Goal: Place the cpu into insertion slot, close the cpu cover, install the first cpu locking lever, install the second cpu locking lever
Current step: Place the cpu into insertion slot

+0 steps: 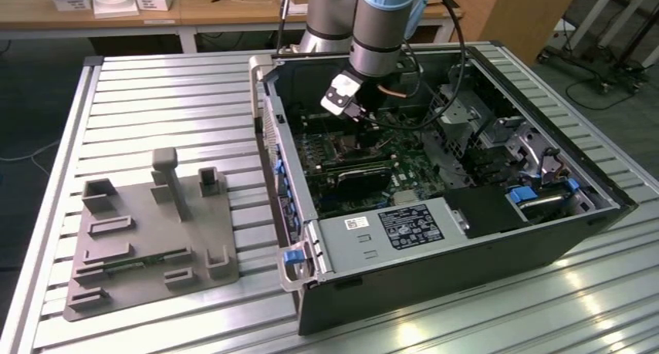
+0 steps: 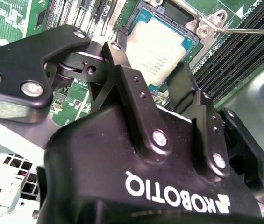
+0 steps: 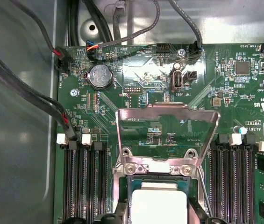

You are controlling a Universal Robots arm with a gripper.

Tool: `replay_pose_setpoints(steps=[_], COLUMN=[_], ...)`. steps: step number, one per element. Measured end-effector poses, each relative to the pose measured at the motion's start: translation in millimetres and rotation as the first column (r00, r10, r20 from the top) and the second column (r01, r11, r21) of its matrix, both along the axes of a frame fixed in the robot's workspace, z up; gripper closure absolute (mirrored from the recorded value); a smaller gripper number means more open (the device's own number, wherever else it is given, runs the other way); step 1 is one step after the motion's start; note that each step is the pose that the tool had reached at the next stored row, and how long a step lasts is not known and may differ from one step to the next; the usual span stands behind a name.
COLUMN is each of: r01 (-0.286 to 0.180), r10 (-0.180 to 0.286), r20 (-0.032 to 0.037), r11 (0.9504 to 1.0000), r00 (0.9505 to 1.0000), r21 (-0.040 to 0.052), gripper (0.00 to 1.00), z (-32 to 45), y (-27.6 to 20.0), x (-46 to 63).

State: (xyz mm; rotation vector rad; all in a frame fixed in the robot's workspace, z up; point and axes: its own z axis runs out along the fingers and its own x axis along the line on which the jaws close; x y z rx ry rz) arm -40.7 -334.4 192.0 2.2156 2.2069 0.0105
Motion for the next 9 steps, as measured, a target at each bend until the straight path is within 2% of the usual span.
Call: replay_pose_setpoints(steps=[2,3,9], r01=[0.000,0.000,0.000], r10=[0.000,0.000,0.000], r20=[0.0000,0.0001,0.0003], r11=[1.0000,1.0000,1.0000], r00=[1.0000,1.0000,1.0000], r21=[0.0001,0.0002,0.0004], gripper=[0.40,0.46,0.46], z=[0.0,0.0,-0.2], y=[0.0,0.0,0.1], x=[0.0,0.0,0.0])
